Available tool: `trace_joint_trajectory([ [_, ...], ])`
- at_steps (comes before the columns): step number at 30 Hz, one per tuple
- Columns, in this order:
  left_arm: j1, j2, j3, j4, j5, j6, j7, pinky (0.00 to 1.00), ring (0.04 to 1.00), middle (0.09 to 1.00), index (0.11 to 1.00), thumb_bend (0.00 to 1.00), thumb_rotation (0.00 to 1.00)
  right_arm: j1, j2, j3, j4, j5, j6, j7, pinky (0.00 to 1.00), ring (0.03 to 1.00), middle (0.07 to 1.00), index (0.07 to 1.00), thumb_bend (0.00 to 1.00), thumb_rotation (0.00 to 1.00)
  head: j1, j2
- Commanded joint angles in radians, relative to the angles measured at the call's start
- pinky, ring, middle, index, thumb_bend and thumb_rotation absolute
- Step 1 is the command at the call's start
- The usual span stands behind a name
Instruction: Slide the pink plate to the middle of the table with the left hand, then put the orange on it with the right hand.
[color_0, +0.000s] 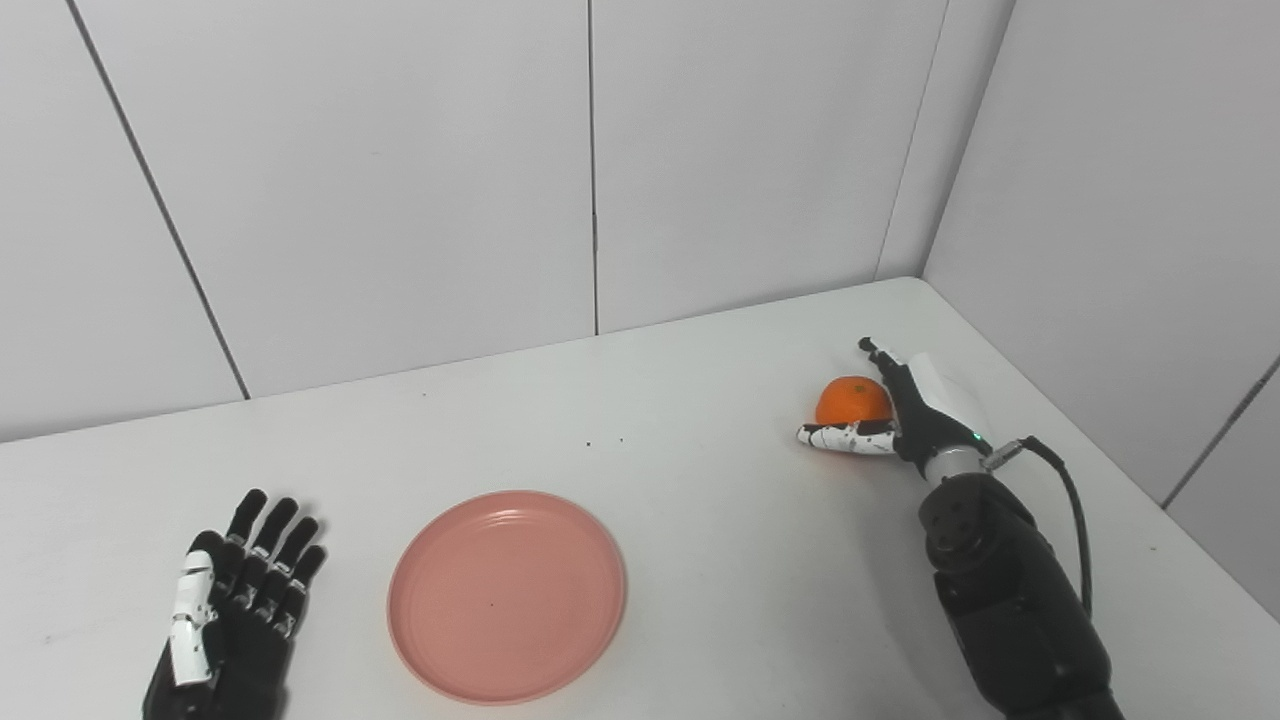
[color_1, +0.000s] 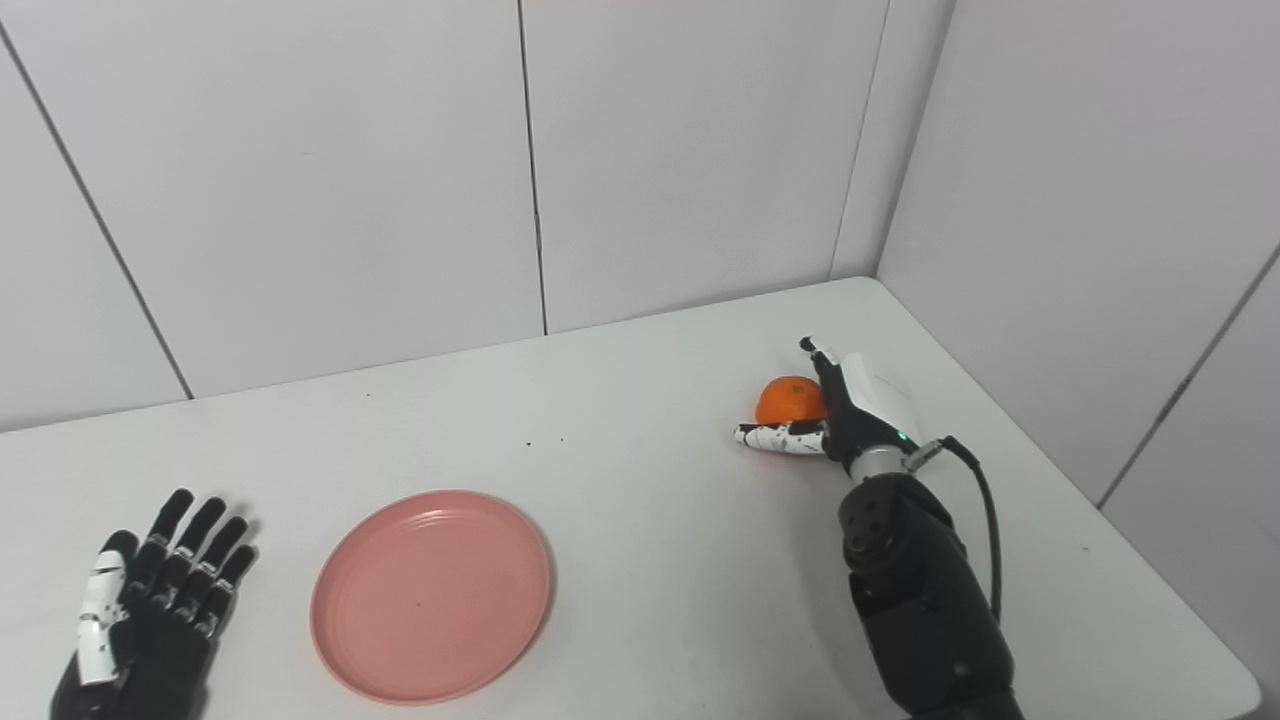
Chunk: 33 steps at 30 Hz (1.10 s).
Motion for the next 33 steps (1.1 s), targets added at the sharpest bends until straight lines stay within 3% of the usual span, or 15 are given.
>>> trace_joint_trajectory([
  [1, 0.012, -0.002, -0.001, -0.005, 0.007, 0.025, 0.013, 0.98, 0.948, 0.954, 0.942, 0.29, 1.00, -0.040, -0.026, -0.018, -0.006, -0.008, -0.003, -0.006, 0.72, 0.834, 0.879, 0.885, 1.00, 0.38, 0.001, 0.002],
  [5, 0.012, 0.000, -0.003, -0.002, 0.011, 0.022, 0.012, 0.99, 0.957, 0.962, 0.951, 0.30, 1.00, -0.044, -0.027, -0.023, 0.011, 0.034, -0.004, -0.033, 0.72, 0.803, 0.833, 0.841, 1.00, 0.30, 0.002, 0.003],
  [10, 0.010, 0.000, -0.001, 0.008, 0.008, 0.015, 0.007, 0.98, 0.951, 0.956, 0.945, 0.30, 1.00, -0.035, -0.047, 0.002, 0.026, 0.071, -0.044, -0.089, 0.61, 0.686, 0.733, 0.736, 0.96, 0.23, 0.002, 0.003],
  [12, 0.010, 0.001, -0.001, 0.011, 0.007, 0.014, 0.004, 0.99, 0.955, 0.959, 0.950, 0.30, 1.00, -0.035, -0.058, 0.018, 0.031, 0.078, -0.049, -0.101, 0.55, 0.609, 0.664, 0.655, 0.91, 0.18, 0.003, 0.008],
  [19, 0.011, 0.002, 0.000, 0.012, 0.008, 0.012, 0.003, 0.99, 0.956, 0.962, 0.954, 0.30, 1.00, -0.050, -0.090, 0.071, 0.053, 0.071, -0.008, -0.092, 0.50, 0.550, 0.601, 0.570, 0.86, 0.19, 0.003, 0.011],
  [25, 0.010, -0.002, 0.004, 0.020, 0.008, 0.008, 0.007, 0.98, 0.948, 0.952, 0.943, 0.30, 1.00, -0.069, -0.085, 0.072, 0.079, 0.017, -0.003, -0.059, 0.42, 0.471, 0.538, 0.535, 0.84, 0.18, 0.007, 0.013],
  [26, 0.010, -0.001, 0.004, 0.020, 0.009, 0.006, 0.006, 0.98, 0.947, 0.952, 0.942, 0.30, 1.00, -0.070, -0.086, 0.073, 0.078, 0.017, -0.003, -0.056, 0.41, 0.462, 0.527, 0.524, 0.78, 0.17, 0.007, 0.013],
  [27, 0.010, -0.001, 0.003, 0.021, 0.009, 0.005, 0.005, 0.97, 0.946, 0.951, 0.941, 0.30, 1.00, -0.070, -0.086, 0.073, 0.076, 0.017, -0.003, -0.054, 0.39, 0.448, 0.510, 0.497, 0.61, 0.15, 0.007, 0.013],
  [33, 0.011, -0.001, 0.001, 0.016, 0.012, 0.003, 0.004, 0.96, 0.940, 0.947, 0.937, 0.31, 1.00, -0.065, -0.095, 0.071, 0.034, 0.042, -0.003, -0.056, 0.35, 0.411, 0.467, 0.483, 0.52, 0.14, 0.009, 0.015],
])
